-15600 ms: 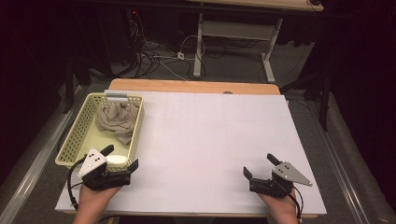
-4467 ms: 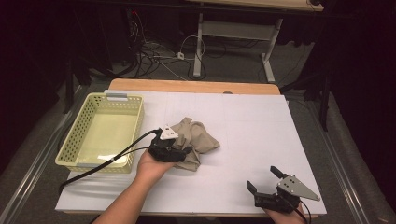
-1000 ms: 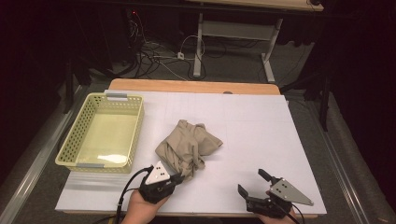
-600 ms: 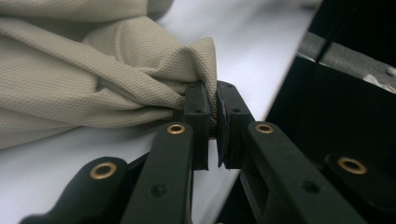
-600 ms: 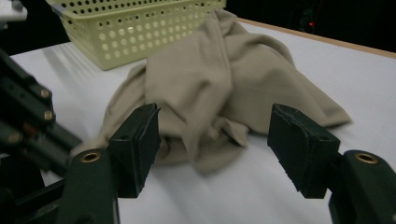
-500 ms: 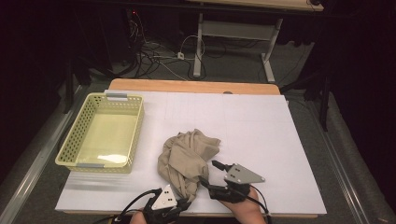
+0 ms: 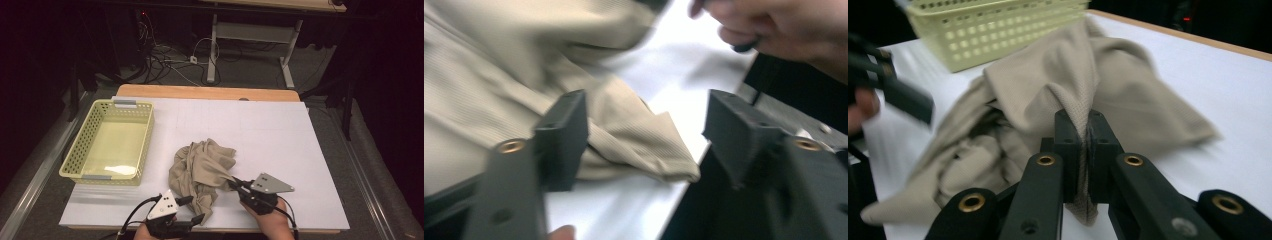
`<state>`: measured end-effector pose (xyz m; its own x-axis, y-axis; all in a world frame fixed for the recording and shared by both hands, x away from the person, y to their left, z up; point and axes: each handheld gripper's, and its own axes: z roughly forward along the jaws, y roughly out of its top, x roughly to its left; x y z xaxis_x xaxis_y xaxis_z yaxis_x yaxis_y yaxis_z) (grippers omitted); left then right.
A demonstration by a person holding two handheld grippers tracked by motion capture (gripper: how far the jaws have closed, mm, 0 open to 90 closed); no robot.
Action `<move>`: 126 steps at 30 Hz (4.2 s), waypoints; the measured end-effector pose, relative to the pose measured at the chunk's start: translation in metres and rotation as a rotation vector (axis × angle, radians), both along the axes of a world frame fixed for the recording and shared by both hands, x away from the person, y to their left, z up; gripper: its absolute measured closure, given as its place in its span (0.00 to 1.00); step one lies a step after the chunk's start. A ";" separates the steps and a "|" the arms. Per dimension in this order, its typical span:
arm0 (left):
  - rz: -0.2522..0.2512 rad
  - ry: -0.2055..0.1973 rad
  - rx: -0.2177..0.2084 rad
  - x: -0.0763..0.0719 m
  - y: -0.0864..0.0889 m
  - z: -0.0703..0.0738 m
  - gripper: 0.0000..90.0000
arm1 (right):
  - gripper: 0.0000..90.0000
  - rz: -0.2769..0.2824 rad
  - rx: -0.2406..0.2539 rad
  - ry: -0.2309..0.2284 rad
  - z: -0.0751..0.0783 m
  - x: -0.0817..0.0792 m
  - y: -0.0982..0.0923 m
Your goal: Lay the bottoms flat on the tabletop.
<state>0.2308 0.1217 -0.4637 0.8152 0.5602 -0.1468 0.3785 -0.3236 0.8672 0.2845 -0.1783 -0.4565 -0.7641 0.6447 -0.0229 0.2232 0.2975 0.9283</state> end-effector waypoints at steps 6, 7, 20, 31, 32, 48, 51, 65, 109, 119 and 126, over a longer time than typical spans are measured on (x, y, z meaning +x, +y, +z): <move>0.108 -0.005 -0.008 0.028 0.019 0.005 0.24 | 0.96 -0.143 0.037 0.019 -0.003 -0.013 -0.055; 0.117 0.006 -0.011 0.034 0.021 0.005 0.23 | 0.96 -0.173 0.053 0.026 -0.004 -0.017 -0.066; 0.151 0.016 0.066 0.073 0.002 -0.002 0.45 | 0.93 -0.438 0.080 0.054 -0.013 -0.059 -0.144; 0.020 0.001 0.103 0.063 -0.021 0.000 0.92 | 0.74 -0.410 0.050 0.014 -0.007 -0.067 -0.128; 0.002 -0.003 0.108 0.059 -0.025 0.000 0.92 | 0.73 -0.401 0.050 0.010 -0.006 -0.066 -0.126; -0.186 0.016 0.171 0.002 -0.047 -0.010 0.92 | 0.67 -0.182 0.034 -0.011 0.004 -0.031 -0.061; -0.200 0.023 0.191 -0.009 -0.045 -0.012 0.92 | 0.64 -0.129 0.027 -0.008 0.004 -0.021 -0.042; -0.195 0.032 0.174 -0.028 -0.037 -0.015 0.77 | 0.94 0.007 -0.153 0.076 -0.015 0.018 0.039; 0.070 0.062 0.025 0.046 0.020 -0.018 0.03 | 0.60 -0.291 0.012 0.024 0.014 -0.026 -0.080; 0.071 0.095 0.042 0.022 0.022 -0.019 0.03 | 0.55 -0.294 -0.032 0.075 0.008 0.011 -0.072; -0.034 0.111 0.059 0.013 -0.015 -0.018 0.07 | 0.26 -0.398 -0.040 0.210 -0.007 0.028 -0.109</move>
